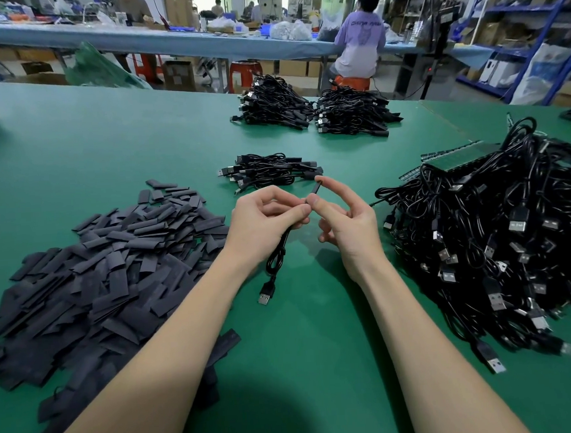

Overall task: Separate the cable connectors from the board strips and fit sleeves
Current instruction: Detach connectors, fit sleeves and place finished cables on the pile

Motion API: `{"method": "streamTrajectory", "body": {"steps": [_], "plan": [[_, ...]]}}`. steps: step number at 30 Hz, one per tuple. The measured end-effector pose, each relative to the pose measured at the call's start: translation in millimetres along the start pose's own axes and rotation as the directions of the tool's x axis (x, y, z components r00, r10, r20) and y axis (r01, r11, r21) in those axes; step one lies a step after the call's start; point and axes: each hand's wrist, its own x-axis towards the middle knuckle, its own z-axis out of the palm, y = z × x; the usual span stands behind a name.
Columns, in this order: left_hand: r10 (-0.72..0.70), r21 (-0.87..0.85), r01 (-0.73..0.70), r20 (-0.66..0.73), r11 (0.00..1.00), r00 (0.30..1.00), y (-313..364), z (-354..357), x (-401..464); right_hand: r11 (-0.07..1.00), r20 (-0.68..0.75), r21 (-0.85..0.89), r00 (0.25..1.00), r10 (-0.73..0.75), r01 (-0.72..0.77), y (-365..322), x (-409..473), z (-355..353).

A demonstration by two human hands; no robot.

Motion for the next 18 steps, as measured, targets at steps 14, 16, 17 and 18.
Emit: {"method": "streamTrajectory", "body": {"steps": [14,16,17,18], "plan": [[-0.254,0.471,0.136,0.196,0.872,0.947,16.4,-23.0,12.3,0.997,-0.194,0.051,0.980,-0.049,0.060,-1.9,7.8,3.2],[-0.216,0.474,0.128,0.136,0.871,0.967,24.6,-28.7,15.7,0.999,-0.212,-0.021,0.976,-0.044,0.040,-1.6,9.1,0.5],[-0.180,0.484,0.109,0.104,0.868,0.978,30.5,-32.6,19.0,0.997,-0.219,-0.067,0.975,-0.045,0.031,-1.1,9.9,-1.1],[-0.139,0.503,0.080,0.079,0.861,0.987,37.5,-36.5,23.7,0.993,-0.227,-0.117,0.973,-0.050,0.024,0.1,10.5,-3.0]]}}
